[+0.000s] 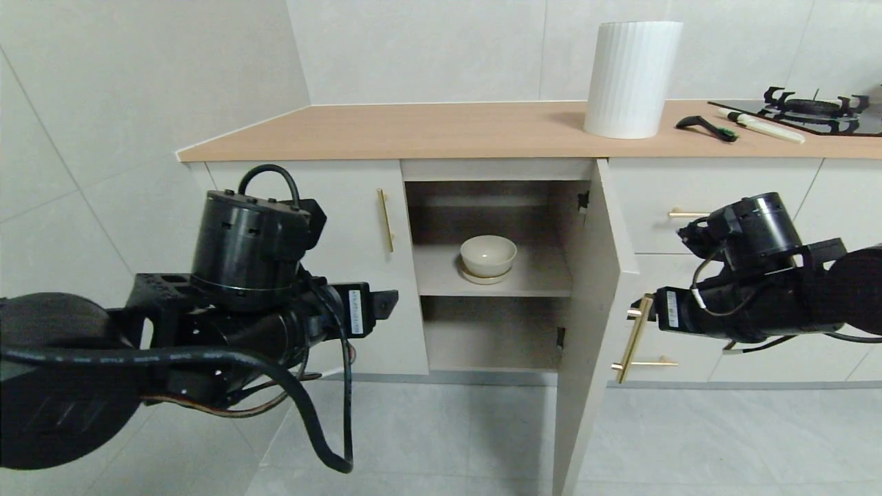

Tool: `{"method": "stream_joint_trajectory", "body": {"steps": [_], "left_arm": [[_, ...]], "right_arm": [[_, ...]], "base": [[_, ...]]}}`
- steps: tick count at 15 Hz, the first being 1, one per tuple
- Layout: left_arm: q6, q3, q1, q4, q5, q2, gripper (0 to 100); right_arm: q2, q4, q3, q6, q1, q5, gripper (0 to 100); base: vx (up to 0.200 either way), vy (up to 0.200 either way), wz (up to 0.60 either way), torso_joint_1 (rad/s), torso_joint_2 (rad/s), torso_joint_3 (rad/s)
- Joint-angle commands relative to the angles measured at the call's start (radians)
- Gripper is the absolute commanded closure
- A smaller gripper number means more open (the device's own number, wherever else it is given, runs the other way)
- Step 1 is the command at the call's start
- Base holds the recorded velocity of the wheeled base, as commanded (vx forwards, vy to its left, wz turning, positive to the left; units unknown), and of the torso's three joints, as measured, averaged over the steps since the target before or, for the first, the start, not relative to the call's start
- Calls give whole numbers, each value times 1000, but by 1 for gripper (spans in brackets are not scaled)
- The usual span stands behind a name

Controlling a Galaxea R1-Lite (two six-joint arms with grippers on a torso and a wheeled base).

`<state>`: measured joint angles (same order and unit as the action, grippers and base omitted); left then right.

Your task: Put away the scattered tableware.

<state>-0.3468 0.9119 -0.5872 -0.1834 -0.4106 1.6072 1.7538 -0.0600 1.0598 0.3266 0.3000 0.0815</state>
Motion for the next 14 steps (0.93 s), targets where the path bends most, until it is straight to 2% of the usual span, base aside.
{"method": "stream_joint_trajectory", "body": {"steps": [1,6,9,11,14], "left_arm": [[0,-8,63,-1,0,-41,0],[2,-8,72,-1,-2,-35,0],[3,-11,72,1,-2,-27,0],[8,-11,72,2,-4,-41,0],[12,-10,72,12,-37,-40,0]], "right_arm": [[133,-9,151,-1,74,1,0],[269,-37,325,0,117,0,0],[308,-32,342,6,126,1,0],[334,0,355,29,131,1,0],[363,71,356,85,145,3,0]], "base": [[0,0,0,0,0,0],[0,0,0,0,0,0],[0,0,0,0,0,0],[200,0,0,2,5,0],[200,0,0,1,4,2]]}}
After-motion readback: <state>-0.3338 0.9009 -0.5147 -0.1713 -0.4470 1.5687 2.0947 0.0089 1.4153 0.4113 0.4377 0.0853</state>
